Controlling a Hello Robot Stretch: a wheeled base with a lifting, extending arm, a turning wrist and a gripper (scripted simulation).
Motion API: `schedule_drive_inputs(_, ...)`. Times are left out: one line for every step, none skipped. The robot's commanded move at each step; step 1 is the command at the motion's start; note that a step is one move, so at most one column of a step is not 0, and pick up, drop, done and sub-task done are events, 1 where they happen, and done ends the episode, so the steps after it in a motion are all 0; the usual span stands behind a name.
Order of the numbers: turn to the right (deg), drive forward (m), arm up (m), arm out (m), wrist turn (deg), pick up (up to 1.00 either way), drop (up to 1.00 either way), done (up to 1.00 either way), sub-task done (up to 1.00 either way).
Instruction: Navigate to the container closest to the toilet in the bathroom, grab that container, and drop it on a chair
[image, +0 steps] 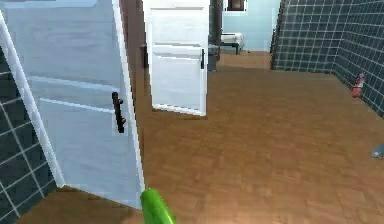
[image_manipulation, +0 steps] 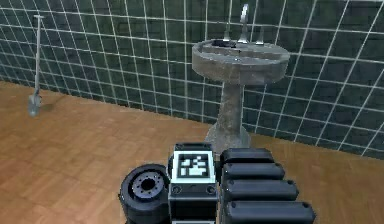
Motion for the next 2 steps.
schedule_drive_inputs(0.0, 1.00, 0.00, 0.00, 0.0, 0.00, 0.00, 0.00, 0.00)
schedule_drive_inputs(0.0, 0.70, 0.00, 0.00, 0.0, 0.00, 0.00, 0.00, 0.00)
